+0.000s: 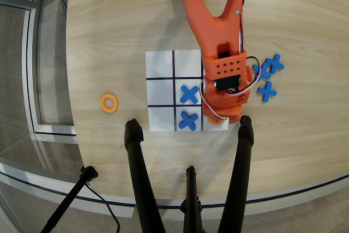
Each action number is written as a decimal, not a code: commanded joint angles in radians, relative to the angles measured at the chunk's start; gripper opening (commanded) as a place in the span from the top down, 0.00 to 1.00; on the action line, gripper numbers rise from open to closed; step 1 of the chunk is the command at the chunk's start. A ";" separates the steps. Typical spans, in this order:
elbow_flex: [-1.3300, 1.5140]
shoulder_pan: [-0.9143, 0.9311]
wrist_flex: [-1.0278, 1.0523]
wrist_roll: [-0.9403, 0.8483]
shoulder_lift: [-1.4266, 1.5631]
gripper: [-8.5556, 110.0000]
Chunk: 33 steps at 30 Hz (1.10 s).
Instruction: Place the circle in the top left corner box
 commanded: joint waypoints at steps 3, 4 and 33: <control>0.008 0.018 0.124 -0.025 0.241 0.82; 0.034 0.020 0.167 -0.028 0.302 0.82; 1.338 0.115 0.937 -0.290 1.974 0.93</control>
